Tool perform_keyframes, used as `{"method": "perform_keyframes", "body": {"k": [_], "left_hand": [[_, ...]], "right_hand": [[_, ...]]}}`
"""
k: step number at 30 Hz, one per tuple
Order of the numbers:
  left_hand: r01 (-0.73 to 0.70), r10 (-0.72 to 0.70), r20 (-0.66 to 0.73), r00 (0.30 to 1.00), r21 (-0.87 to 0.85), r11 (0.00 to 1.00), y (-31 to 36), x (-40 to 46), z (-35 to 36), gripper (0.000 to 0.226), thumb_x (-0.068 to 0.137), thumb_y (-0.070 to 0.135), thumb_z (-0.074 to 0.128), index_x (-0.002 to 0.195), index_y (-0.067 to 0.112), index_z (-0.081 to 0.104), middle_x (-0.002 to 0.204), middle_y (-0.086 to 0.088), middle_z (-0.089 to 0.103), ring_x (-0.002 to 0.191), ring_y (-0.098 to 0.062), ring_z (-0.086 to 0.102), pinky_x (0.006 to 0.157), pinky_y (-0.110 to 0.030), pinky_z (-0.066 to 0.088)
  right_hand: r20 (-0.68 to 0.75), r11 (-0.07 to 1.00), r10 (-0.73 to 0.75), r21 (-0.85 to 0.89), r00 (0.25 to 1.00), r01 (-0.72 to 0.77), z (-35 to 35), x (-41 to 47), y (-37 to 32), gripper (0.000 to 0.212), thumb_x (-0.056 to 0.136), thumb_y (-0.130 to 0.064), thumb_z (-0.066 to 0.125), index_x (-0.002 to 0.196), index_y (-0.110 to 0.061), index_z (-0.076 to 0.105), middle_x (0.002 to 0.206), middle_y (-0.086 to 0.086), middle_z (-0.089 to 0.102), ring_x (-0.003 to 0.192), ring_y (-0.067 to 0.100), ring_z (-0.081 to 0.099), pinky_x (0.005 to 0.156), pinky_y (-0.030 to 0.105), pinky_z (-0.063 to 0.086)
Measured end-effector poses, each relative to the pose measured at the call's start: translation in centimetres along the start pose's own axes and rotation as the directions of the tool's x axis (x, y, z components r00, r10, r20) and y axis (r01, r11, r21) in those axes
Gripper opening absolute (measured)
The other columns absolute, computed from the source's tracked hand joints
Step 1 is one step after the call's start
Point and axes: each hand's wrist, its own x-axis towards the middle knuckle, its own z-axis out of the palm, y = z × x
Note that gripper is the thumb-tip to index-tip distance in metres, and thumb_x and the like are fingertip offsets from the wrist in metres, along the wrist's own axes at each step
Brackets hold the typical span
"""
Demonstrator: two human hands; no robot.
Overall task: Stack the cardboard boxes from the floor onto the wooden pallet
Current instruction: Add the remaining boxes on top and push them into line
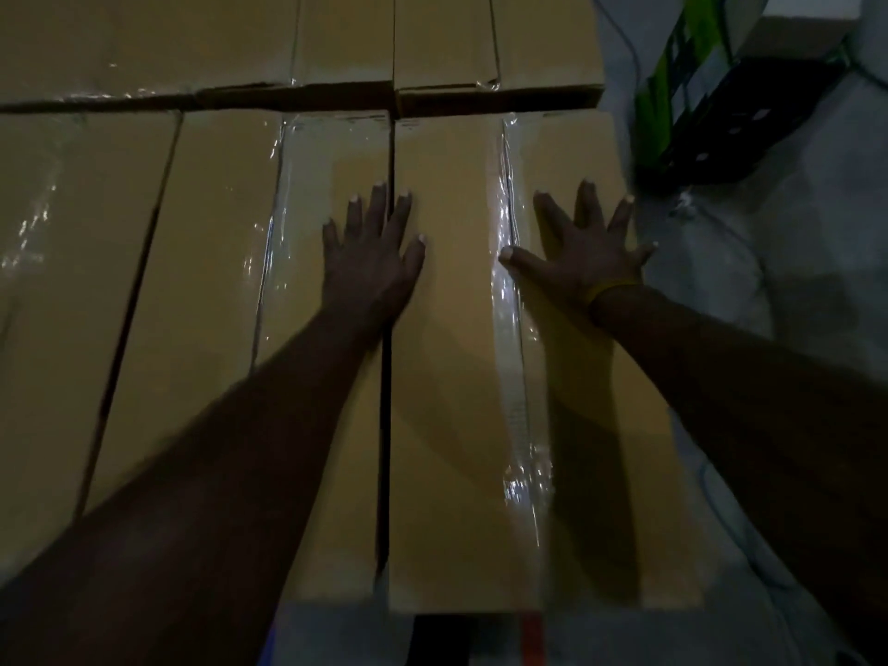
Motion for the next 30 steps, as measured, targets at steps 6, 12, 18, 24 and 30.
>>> {"method": "perform_keyframes", "body": {"k": [6, 12, 18, 24, 30], "left_hand": [[0.056, -0.055, 0.021, 0.998, -0.03, 0.998, 1.2, -12.5, 0.7, 0.063, 0.103, 0.055, 0.018, 0.16, 0.03, 0.004, 0.168, -0.002, -0.003, 0.154, -0.027, -0.001, 0.122, -0.054, 0.003], [0.147, -0.145, 0.028, 0.989, -0.063, 0.987, 3.6, -22.6, 1.1, 0.064, 0.103, 0.056, 0.018, 0.159, 0.029, 0.003, 0.168, -0.003, -0.007, 0.154, -0.028, -0.004, 0.121, -0.054, 0.001], [0.098, -0.096, 0.054, 0.994, -0.036, 0.995, 3.5, -24.9, 1.6, 0.068, 0.101, 0.061, 0.015, 0.159, 0.029, -0.002, 0.167, -0.002, -0.009, 0.154, -0.027, -0.006, 0.121, -0.054, 0.0], [0.088, -0.08, 0.172, 0.982, -0.041, 0.995, 2.8, -25.0, 0.3, 0.071, 0.099, 0.067, 0.02, 0.158, 0.034, -0.002, 0.167, 0.002, -0.014, 0.153, -0.027, -0.008, 0.119, -0.06, 0.001], [-0.022, 0.022, 0.205, 0.978, -0.005, 1.0, 2.9, -31.5, 1.0, 0.084, 0.09, 0.079, 0.02, 0.157, 0.037, -0.006, 0.166, -0.001, -0.019, 0.152, -0.029, -0.014, 0.116, -0.064, -0.005]], "right_hand": [[0.059, 0.99, 0.102, 0.097, 0.993, -0.107, 2.5, -9.9, 1.5, 0.104, 0.073, -0.087, 0.052, 0.156, -0.048, 0.001, 0.165, 0.002, -0.023, 0.146, 0.055, -0.012, 0.107, 0.077, 0.019], [0.043, 0.99, 0.1, 0.098, 0.994, -0.104, 3.5, -12.9, 0.6, 0.105, 0.077, -0.081, 0.056, 0.158, -0.042, 0.003, 0.164, 0.009, -0.023, 0.144, 0.06, -0.005, 0.107, 0.072, 0.024], [0.156, 0.999, -0.021, -0.035, 0.988, 0.027, 1.3, -13.5, 1.3, 0.099, 0.089, -0.068, 0.053, 0.161, -0.026, 0.0, 0.162, 0.024, -0.019, 0.149, 0.049, -0.012, 0.117, 0.067, -0.003], [0.218, 0.99, -0.121, -0.049, 0.968, 0.135, 4.6, -19.4, 2.4, 0.111, 0.072, -0.083, 0.056, 0.157, -0.043, -0.003, 0.164, 0.007, -0.024, 0.148, 0.045, -0.021, 0.108, 0.08, 0.005], [0.358, 0.901, -0.249, -0.256, 0.9, 0.351, 8.2, -26.7, 3.2, 0.136, 0.047, -0.098, 0.052, 0.149, -0.049, -0.024, 0.16, 0.004, -0.035, 0.146, 0.046, -0.025, 0.105, 0.081, -0.002]]}}
